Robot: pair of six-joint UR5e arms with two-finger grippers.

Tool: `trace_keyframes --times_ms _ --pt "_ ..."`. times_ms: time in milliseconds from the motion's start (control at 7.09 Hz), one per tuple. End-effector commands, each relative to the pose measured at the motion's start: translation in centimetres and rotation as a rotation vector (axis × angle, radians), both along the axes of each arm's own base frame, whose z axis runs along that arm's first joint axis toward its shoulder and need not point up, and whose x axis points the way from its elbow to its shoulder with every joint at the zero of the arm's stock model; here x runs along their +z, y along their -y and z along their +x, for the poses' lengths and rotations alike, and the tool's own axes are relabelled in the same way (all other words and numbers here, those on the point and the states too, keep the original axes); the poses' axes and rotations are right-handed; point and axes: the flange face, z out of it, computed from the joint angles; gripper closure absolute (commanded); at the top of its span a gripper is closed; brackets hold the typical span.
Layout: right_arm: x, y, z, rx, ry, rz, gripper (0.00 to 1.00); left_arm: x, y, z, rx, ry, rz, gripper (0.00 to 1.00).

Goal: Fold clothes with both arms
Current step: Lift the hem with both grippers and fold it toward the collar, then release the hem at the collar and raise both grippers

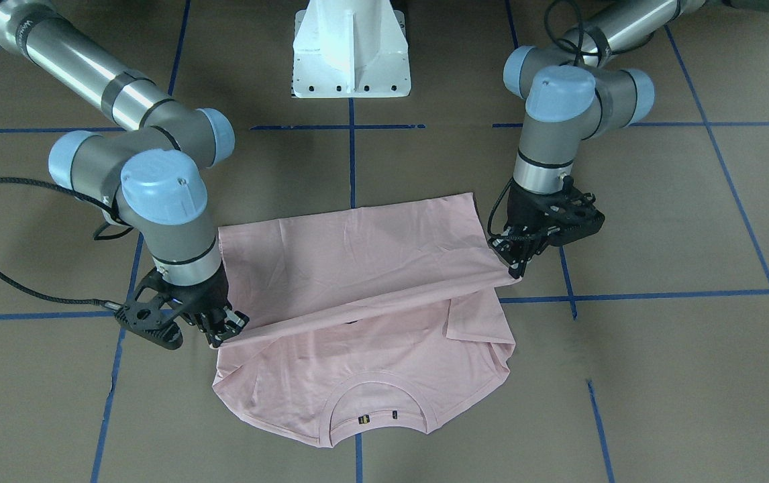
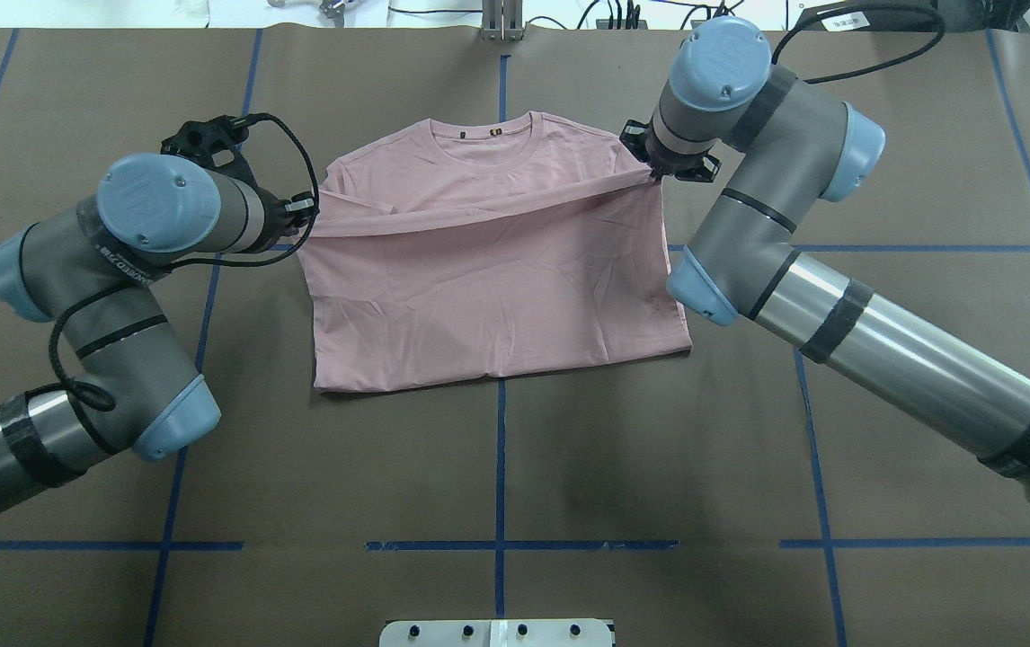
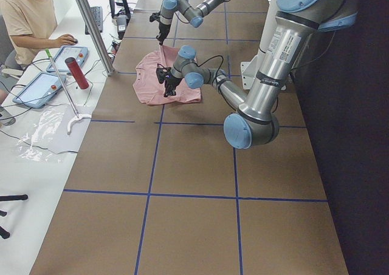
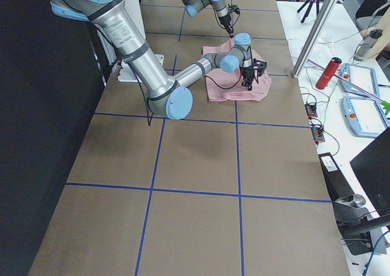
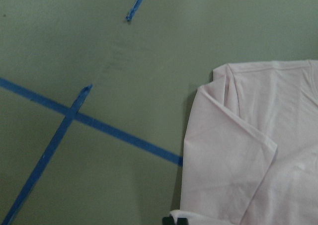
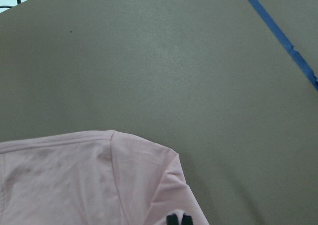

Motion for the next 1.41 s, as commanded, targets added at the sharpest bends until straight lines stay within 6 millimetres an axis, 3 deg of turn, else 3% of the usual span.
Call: trace_keyframes --times_ms 0,141,565,988,1129,1270 --pt "2.0 2.2 -1.4 0.0 -0.011 -0.005 1.0 -0.2 4.3 0.4 -0.039 -0.029 0.033 1.0" --pt "2.4 2.3 -1.4 -0.002 -0.019 -0.006 1.0 -1.9 5.2 0.7 -0.058 -0.036 0.052 1.0" --pt "2.7 2.9 -1.0 0.0 -0.029 -0.003 1.0 0.6 6.6 1.7 -0.066 0.022 0.074 1.0" --pt "0.9 3.5 -1.6 0.003 -0.021 0.01 1.0 1.4 6.6 1.7 -0.065 0.03 0.064 0.96" --pt "0.9 3.9 -1.9 0.002 -0.028 0.005 0.87 1.7 6.5 1.7 -0.063 0.034 0.061 0.9" --pt "1.1 3.9 -1.8 0.005 -0.032 0.006 0.62 1.8 6.5 1.7 -0.063 0.034 0.061 0.78"
